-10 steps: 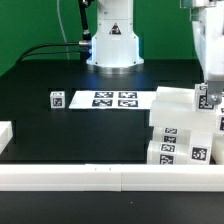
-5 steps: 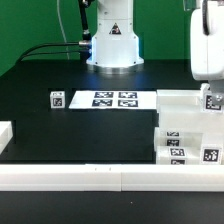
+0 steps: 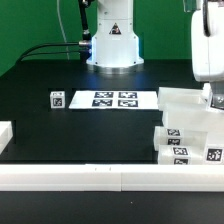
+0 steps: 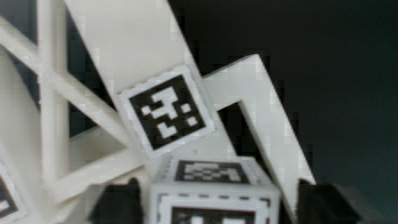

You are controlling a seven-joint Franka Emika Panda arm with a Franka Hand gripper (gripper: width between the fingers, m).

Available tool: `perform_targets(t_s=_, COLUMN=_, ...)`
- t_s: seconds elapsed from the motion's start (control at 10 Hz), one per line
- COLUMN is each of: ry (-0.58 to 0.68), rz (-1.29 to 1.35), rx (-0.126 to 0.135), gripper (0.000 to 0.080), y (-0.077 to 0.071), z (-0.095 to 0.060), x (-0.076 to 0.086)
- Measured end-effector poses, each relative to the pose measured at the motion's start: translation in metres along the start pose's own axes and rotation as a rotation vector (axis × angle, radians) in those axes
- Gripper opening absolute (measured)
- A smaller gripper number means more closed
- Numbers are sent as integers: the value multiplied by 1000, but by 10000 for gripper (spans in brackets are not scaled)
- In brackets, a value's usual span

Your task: Assemble chair

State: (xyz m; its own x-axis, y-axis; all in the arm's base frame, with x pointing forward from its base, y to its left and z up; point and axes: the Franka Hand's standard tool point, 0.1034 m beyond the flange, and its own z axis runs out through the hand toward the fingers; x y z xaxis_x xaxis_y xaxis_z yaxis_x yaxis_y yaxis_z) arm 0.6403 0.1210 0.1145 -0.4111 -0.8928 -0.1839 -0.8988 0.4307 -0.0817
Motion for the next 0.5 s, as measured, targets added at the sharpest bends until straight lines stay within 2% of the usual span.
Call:
perform_targets(t_s=0.1, ry=2, rz=-69, rx=-4, gripper=484, y=0, z=0, x=1)
perform_targets(t_s=0.2, ry=2, rz=-178, rx=-9, gripper=613, y=-1, z=0, x=3)
perform_targets(t_s=0.4, ry=3, rz=-488, rx=-16, gripper=642, y=-7, z=-4, x=10)
perform_targets(t_s=0.5, ry=5, rz=-661, rx=-66, gripper=649, y=-5, z=-5, x=10)
